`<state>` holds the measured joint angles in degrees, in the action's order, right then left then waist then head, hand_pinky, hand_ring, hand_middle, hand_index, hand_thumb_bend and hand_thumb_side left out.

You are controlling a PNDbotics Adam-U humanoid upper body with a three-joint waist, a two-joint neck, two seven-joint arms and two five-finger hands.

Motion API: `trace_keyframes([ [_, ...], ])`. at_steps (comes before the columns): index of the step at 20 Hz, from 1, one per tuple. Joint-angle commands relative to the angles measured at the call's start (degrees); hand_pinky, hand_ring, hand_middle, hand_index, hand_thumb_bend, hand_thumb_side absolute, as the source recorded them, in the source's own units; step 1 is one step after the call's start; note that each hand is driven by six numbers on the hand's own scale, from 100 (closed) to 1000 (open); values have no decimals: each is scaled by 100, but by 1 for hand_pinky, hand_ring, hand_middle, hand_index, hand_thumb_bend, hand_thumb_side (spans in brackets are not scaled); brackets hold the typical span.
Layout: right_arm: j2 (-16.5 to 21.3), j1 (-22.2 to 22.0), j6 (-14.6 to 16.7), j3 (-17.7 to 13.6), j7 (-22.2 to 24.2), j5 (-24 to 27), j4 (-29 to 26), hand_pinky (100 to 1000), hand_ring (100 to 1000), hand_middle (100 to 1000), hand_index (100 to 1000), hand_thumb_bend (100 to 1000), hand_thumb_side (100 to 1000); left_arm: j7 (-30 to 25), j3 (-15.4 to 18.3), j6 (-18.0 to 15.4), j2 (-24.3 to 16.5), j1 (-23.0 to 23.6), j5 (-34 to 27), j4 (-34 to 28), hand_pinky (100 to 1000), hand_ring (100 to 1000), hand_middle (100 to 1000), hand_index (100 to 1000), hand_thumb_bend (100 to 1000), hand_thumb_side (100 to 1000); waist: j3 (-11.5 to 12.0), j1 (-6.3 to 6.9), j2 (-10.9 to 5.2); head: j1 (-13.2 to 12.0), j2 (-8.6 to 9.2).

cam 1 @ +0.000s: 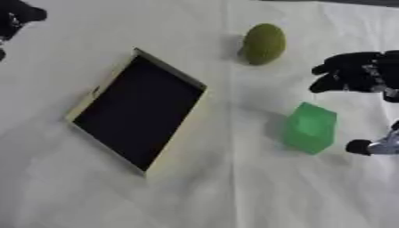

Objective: Pick up objects on the table and place them in the box.

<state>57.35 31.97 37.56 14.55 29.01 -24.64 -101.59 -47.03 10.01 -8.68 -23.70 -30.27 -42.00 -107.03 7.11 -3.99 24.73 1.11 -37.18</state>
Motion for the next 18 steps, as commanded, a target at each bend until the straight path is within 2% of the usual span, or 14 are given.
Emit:
trace_keyframes([
  [1,164,40,454,-21,450,-94,32,1000,1000,852,1000,377,520,-17,9,17,-89,-39,17,-63,887,793,821,847,100,672,12,17,-118,12,74],
  [4,171,93,565,29,441,-142,53,1000,1000,856,1000,396,560,-24,9,16,-90,-42,17,-58,887,793,822,847,100,672,21,21,-112,14,75],
  [8,175,198,704,99,315,-240,122,1000,1000,855,1000,393,554,-38,1,30,-85,-39,23,-56,887,793,823,847,100,672,27,19,-106,18,82],
  [11,198,306,827,160,229,-292,127,1000,1000,859,1000,401,582,-51,-3,43,-83,-38,24,-59,886,793,823,848,100,672,31,13,-106,18,76],
  [18,385,556,1249,338,-72,-557,81,986,1000,866,1000,448,696,-52,-5,64,-98,-34,27,-69,885,794,825,848,100,672,50,-25,-109,1,60],
])
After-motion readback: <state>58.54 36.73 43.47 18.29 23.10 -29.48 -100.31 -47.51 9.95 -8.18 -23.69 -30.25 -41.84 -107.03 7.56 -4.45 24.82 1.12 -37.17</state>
